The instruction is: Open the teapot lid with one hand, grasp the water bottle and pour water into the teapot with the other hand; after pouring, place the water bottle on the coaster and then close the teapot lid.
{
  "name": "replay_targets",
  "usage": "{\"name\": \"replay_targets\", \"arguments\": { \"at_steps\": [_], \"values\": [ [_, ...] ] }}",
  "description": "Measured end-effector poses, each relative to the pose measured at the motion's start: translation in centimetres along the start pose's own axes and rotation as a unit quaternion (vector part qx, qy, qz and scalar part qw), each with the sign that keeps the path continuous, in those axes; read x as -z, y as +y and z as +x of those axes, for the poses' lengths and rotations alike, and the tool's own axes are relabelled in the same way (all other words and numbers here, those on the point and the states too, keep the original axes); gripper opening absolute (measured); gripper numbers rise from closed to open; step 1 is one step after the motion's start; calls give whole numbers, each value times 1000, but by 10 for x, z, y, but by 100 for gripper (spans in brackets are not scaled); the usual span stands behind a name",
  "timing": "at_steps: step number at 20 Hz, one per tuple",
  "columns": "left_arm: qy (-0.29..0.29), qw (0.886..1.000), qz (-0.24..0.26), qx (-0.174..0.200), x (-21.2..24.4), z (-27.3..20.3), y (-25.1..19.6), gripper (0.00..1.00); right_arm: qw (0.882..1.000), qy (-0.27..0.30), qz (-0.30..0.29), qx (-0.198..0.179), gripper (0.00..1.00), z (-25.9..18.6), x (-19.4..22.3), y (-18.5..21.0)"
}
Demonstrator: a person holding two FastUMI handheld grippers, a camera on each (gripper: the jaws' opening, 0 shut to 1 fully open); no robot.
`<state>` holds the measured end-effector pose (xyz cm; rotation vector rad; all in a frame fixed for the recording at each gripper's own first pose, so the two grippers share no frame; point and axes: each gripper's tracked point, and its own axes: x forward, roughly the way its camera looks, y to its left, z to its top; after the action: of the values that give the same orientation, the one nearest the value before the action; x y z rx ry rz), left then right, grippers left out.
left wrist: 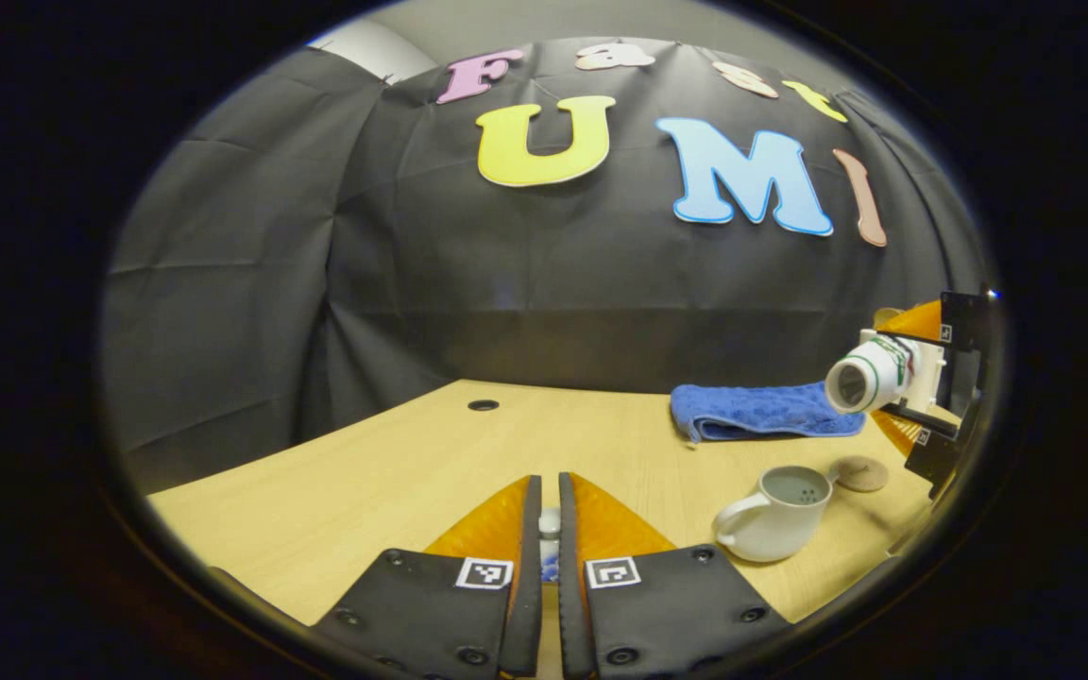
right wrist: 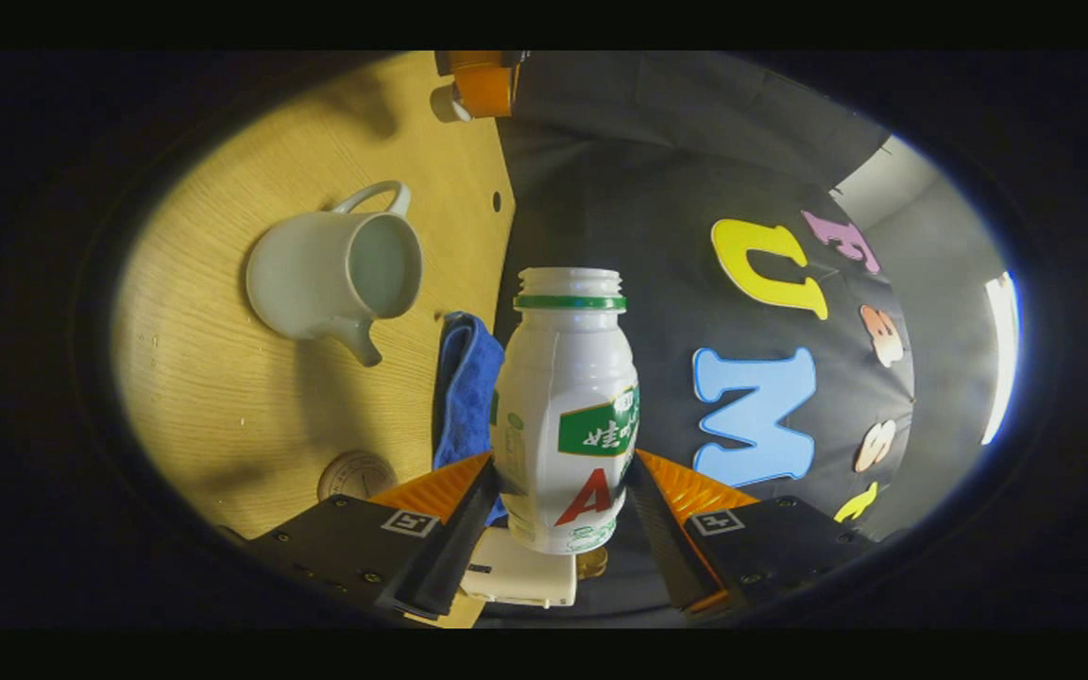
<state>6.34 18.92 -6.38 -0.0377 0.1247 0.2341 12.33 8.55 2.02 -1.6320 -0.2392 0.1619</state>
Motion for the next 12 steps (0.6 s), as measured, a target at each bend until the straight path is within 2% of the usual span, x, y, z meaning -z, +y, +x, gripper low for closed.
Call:
{"name": "replay_targets", "arguments": {
  "at_steps": [9, 10, 12],
  "values": [
    [4, 1000, 3, 2, 3, 1, -3, 14, 1000, -4, -27, 0, 81, 3, 5, 0],
    [5, 1000, 4, 2, 4, 2, -2, 18, 999, -5, -31, 0, 81, 3, 4, -1],
    [6, 1000, 5, 2, 5, 1, -2, 14, 999, -7, -38, 0, 81, 2, 5, -1]
  ]
}}
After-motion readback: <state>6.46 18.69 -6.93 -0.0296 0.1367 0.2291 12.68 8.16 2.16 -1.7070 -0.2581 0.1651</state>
